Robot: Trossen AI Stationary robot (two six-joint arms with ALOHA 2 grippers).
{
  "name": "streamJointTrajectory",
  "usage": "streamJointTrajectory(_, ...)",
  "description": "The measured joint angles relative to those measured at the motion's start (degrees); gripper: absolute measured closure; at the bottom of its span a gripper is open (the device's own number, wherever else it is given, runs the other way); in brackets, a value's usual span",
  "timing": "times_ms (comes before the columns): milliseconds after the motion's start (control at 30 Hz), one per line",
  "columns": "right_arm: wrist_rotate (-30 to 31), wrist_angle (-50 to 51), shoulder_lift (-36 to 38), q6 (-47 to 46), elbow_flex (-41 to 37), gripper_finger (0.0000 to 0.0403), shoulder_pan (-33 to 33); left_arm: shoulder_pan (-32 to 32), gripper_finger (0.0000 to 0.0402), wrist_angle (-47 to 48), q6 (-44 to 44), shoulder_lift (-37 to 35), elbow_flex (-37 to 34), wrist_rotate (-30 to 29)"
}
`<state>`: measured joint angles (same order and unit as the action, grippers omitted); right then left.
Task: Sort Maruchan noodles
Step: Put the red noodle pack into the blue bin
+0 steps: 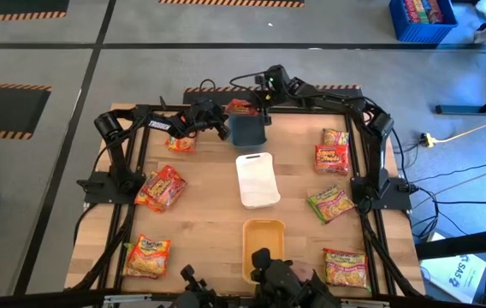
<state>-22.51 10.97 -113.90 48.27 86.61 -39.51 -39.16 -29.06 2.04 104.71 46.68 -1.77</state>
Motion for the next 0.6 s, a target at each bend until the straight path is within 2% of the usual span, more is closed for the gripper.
streamJointTrajectory(167,2.79,-0.12,1.50,-0.22,0.00,0.0359,0.08,0.22,0.0385,-0.02,0.04,0.00,0.00,0.01)
streamJointTrajectory(600,1.91,4.23,2.36,0.65,0.00,0.0359,-1.02,0.20,0.0385,-0.02,0.08,0.00,0.00,0.01)
